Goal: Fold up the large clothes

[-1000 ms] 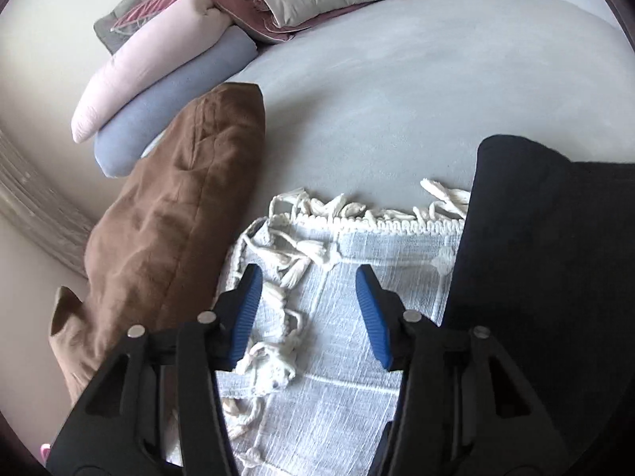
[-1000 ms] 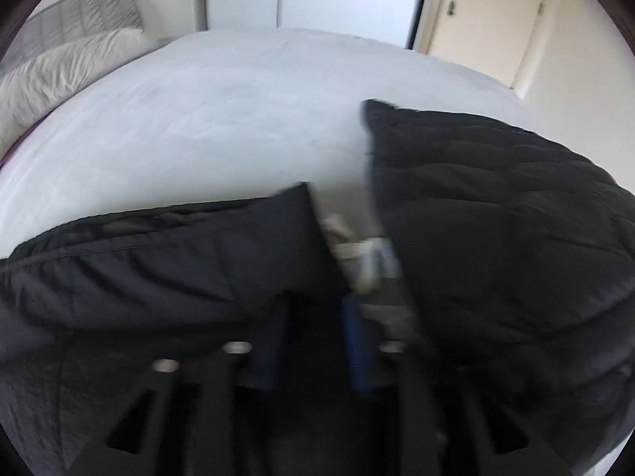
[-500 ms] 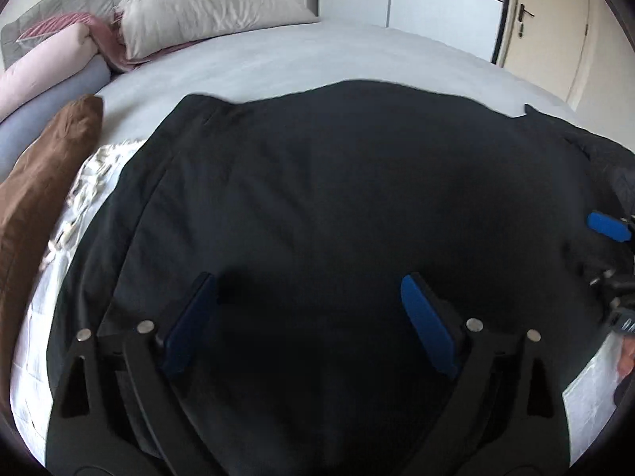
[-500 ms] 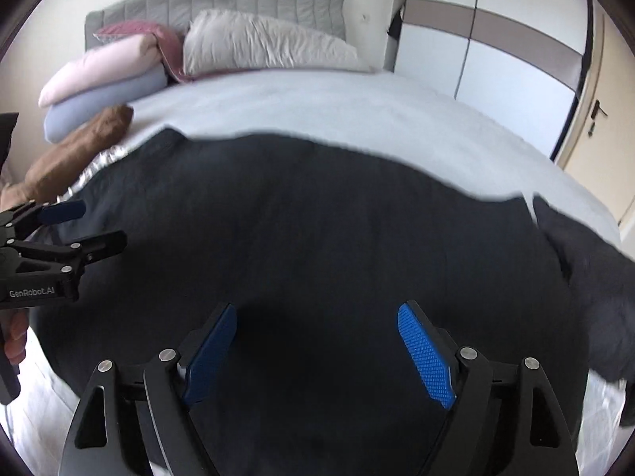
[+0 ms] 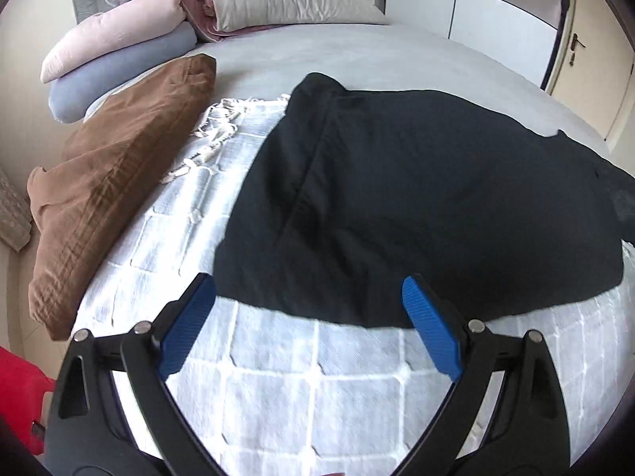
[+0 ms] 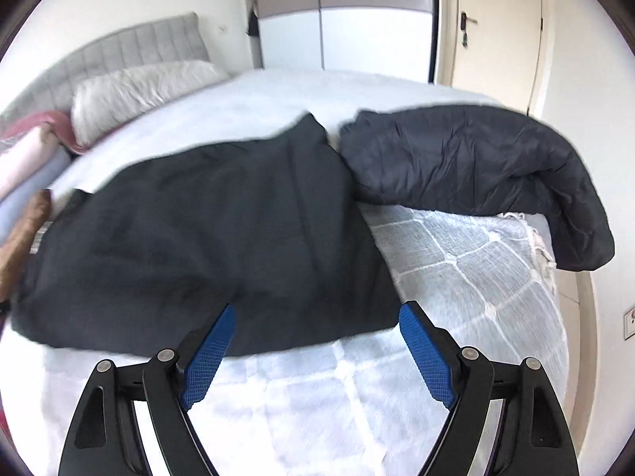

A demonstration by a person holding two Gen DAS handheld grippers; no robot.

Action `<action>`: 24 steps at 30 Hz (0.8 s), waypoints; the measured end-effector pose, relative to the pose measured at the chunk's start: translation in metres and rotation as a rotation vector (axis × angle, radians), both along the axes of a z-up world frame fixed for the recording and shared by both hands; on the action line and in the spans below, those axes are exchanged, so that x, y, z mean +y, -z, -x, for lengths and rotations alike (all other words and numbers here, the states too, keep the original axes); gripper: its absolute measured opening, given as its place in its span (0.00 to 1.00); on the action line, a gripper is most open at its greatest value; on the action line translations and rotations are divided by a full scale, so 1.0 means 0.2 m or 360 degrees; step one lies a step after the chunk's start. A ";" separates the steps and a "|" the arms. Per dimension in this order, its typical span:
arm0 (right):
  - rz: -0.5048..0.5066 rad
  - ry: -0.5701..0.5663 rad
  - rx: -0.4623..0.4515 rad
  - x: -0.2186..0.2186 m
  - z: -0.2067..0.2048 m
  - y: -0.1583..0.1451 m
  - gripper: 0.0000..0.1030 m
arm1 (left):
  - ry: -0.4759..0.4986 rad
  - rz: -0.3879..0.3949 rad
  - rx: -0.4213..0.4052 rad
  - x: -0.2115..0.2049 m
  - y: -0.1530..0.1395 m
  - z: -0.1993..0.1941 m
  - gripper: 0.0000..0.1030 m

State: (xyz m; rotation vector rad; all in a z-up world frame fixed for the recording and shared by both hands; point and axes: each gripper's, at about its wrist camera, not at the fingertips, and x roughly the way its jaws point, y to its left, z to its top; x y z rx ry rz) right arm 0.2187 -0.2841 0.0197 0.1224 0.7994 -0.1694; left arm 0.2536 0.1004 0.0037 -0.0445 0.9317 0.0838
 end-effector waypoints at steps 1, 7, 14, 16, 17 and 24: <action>-0.0012 -0.0006 -0.0008 -0.02 0.09 -0.06 0.88 | 0.0009 0.0016 0.0002 -0.05 -0.02 0.07 0.93; 0.0065 -0.0114 0.0001 0.24 0.43 -0.15 1.00 | 0.0158 0.0075 0.0167 -0.31 -0.07 0.36 0.98; 0.0087 -0.0184 0.0022 0.43 0.58 -0.02 1.00 | 0.0134 0.0037 0.0030 -0.48 0.01 0.55 0.98; 0.0121 -0.0181 0.0066 0.45 0.57 0.04 1.00 | 0.0163 -0.0016 0.0079 -0.53 0.07 0.56 0.98; 0.0133 -0.0178 0.0079 0.45 0.56 0.07 1.00 | 0.0167 -0.0023 0.0074 -0.55 0.08 0.57 0.98; 0.0120 -0.0237 0.0168 0.49 0.56 0.14 1.00 | 0.0090 -0.0001 0.0091 -0.61 0.15 0.60 0.98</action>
